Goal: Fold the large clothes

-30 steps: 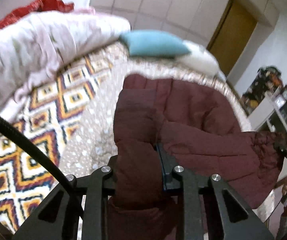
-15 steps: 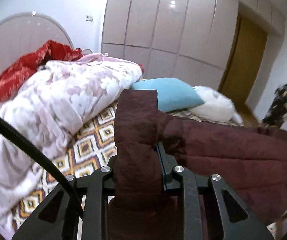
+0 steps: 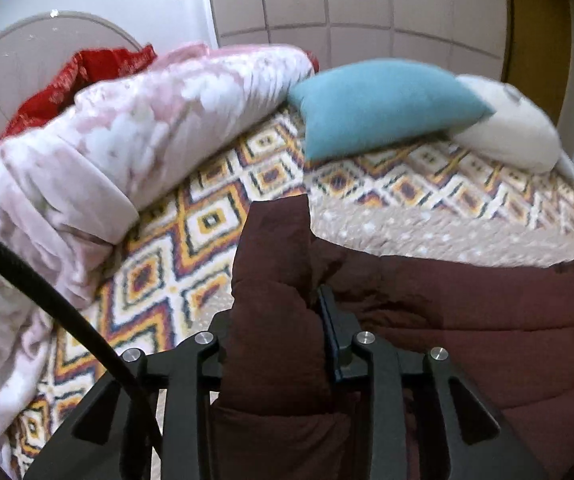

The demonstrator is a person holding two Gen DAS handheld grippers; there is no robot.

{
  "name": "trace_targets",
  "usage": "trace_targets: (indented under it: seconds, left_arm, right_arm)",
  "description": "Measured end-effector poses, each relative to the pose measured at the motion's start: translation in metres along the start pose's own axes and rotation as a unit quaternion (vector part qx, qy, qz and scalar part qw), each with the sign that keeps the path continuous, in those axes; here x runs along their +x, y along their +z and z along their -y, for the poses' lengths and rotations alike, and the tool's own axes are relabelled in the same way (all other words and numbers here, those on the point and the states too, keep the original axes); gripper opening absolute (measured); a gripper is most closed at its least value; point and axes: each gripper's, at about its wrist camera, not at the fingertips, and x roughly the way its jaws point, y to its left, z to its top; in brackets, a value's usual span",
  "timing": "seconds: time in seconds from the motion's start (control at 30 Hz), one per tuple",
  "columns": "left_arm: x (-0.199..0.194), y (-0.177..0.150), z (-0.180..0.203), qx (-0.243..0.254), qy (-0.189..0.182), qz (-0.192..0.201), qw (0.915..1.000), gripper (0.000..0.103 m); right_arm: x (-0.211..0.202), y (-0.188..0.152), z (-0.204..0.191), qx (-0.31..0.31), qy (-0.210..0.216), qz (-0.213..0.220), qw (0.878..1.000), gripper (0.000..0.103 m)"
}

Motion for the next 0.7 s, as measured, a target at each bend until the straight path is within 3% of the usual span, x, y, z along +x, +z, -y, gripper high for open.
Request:
trace_targets:
  seconds: [0.2,0.3,0.37,0.5,0.7]
  left_arm:
    - [0.058,-0.018,0.007,-0.007,0.009,-0.014,0.9998,0.053]
    - [0.069,-0.018,0.003,-0.022,0.009,-0.023,0.9994,0.068]
    - [0.066,-0.016,-0.005,-0.038,0.003,-0.029,0.9989,0.073]
    - [0.039,-0.013,-0.021,-0.045,-0.030,-0.031,0.9981,0.073]
    - [-0.057,-0.023,-0.062,-0.085,-0.061,0.018,0.9944,0.072]
  right_arm:
    - [0.075,-0.026,0.018,0.014,-0.014,-0.049,0.999,0.023]
    - [0.090,-0.033,0.021,0.019,-0.024,-0.048,0.998,0.033]
    - [0.093,-0.032,0.028,0.039,-0.027,-0.051,0.998,0.046]
    - [0.069,-0.022,0.038,0.062,-0.022,-0.040,0.997,0.053]
    - [-0.033,-0.001,0.040,0.057,-0.027,0.028,0.998,0.056]
